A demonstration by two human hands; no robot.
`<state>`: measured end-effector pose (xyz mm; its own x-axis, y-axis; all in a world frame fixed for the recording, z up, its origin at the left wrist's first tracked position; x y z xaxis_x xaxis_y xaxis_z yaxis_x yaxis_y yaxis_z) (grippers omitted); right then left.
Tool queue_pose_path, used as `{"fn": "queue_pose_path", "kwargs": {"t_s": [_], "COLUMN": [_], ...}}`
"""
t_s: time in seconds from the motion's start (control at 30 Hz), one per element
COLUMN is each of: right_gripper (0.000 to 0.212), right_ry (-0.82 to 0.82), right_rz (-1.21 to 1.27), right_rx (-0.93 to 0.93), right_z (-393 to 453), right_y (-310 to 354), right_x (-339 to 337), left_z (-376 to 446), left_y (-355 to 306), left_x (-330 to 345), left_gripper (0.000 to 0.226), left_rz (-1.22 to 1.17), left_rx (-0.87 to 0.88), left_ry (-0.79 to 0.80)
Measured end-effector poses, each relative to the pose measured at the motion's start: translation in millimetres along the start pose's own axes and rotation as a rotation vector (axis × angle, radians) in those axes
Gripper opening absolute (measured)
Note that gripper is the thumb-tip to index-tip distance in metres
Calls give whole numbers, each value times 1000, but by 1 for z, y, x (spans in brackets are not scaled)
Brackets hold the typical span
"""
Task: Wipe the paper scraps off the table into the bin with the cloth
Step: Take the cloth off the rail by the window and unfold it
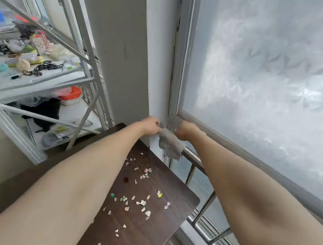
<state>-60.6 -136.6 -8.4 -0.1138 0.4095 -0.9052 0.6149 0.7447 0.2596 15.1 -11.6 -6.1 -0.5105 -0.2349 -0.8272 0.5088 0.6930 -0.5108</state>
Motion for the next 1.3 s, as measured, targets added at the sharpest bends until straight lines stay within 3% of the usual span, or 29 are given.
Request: {"fn": "queue_pose_path", "kwargs": {"t_s": [0.1, 0.2, 0.37, 0.53, 0.63, 0.8, 0.93, 1.1, 1.27, 1.3], "right_gripper": [36, 38, 30, 28, 27, 26, 25, 15, 7, 10], "right_ry": [17, 46, -12, -50, -76, -99, -93, -177, -187, -179], "right_rz": [27, 84, 110, 57, 44, 75, 133, 272, 410, 428], "right_rx": [60, 99, 168, 184, 181, 153, 124, 136, 155, 148], "right_z": [5, 8, 20, 30, 37, 43, 44, 41, 31, 26], "right_y": [-14, -23, -37, -41, -45, -44, -41, -35, -19, -13], "right_x": [15, 27, 37, 45, 48, 50, 46, 25, 9, 7], "left_z": [24, 46, 80, 97, 100, 103, 102, 89, 50, 39], "left_y": [-7, -11, -6, -5, -6, -5, -1, 10, 24, 27], "left_x": [24, 44, 66, 75, 77, 80, 76, 59, 28, 21], "left_gripper": [40, 47, 42, 22, 22, 27, 30, 35, 11, 26], "left_rz": [34, 85, 239, 331, 346, 383, 314, -37, -276, -338], "left_rx": [-19, -37, -101, -151, -154, -307, -311, -288, -211, -212], "left_ry": [13, -17, -71, -149, -211, -220, -262, -279, -322, -318]}}
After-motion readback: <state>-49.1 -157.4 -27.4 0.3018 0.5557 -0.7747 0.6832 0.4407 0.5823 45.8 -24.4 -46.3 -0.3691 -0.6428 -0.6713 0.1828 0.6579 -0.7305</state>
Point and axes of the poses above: each hand's wrist, its own z-axis towards the middle knuckle, its own x-axis out of the palm, y = z × x, the point moved 2 cm from there along z, towards the middle knuckle, and after that the axes turned 8 degrees about x, right-handed, at the moved point
